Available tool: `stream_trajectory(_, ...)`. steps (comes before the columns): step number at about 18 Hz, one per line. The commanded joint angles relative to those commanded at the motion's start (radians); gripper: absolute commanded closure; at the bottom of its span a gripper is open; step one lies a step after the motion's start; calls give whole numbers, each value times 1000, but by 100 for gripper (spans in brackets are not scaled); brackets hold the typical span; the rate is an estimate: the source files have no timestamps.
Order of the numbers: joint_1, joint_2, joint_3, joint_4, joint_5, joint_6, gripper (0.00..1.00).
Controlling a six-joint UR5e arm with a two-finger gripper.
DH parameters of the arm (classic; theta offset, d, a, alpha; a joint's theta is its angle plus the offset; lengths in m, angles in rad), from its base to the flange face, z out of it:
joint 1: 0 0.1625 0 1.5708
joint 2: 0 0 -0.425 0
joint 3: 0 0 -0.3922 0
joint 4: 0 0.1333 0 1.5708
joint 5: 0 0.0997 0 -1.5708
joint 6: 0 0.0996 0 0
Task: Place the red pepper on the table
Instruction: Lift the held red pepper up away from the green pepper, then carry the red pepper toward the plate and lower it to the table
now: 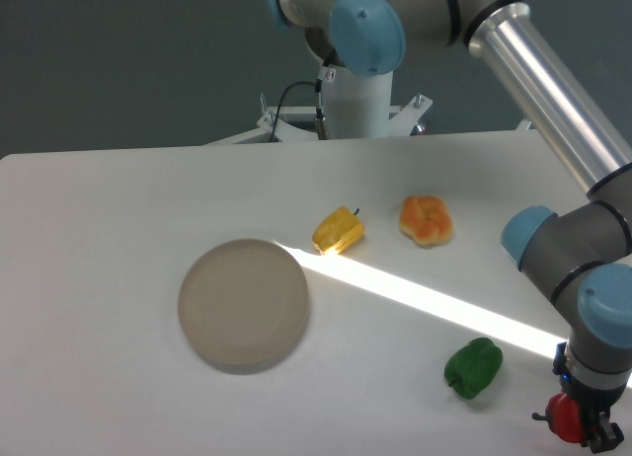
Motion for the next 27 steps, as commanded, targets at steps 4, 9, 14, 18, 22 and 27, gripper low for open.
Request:
stream_trajectory(4, 0, 2, -2, -2, 0, -3, 41)
stream_trajectory(9, -20, 38, -41, -14, 2, -12, 41)
stream_trajectory(14, -72, 211, -277, -14, -9, -90, 41)
stream_trajectory(18, -121, 340, -461, -8, -11, -150, 41)
stream_trajectory(22, -147, 435, -616, 6, -8, -163, 41)
stream_trajectory(27, -178, 520, -793, 69, 6, -163, 41)
